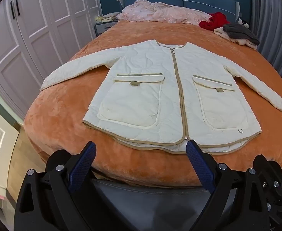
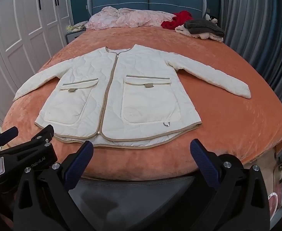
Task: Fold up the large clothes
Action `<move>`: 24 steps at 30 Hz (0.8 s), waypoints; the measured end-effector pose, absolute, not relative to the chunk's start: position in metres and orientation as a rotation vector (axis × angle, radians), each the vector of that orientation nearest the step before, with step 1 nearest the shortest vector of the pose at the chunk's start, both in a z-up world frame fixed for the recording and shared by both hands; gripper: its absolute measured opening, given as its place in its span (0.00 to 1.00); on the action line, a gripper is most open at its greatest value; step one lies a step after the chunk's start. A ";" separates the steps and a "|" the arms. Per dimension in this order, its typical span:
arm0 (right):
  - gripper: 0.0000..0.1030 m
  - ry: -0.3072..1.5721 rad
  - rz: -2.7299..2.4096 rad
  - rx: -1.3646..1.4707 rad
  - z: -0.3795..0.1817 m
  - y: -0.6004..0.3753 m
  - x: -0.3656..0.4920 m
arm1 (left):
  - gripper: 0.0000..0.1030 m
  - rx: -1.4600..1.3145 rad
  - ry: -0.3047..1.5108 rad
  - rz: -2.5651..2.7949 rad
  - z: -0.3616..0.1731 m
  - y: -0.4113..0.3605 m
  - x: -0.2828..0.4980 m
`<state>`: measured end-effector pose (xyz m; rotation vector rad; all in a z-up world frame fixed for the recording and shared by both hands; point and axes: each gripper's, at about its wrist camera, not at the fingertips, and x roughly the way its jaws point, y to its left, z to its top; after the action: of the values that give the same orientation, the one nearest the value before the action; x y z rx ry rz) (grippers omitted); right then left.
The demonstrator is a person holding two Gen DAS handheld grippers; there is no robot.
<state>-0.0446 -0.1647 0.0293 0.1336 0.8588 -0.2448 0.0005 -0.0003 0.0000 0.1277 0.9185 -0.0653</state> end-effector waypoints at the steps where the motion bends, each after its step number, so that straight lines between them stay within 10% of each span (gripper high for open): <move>1: 0.95 0.864 -0.243 0.134 0.029 -0.165 -0.044 | 0.90 0.126 0.915 -0.075 0.000 0.000 0.000; 24: 0.95 0.874 -0.243 0.122 0.035 -0.157 -0.040 | 0.90 0.106 0.902 -0.068 0.007 0.008 -0.004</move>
<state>-0.0404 -0.1572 0.0352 0.1218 0.8740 -0.2433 -0.0044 0.0075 0.0070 0.1061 0.9020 -0.0680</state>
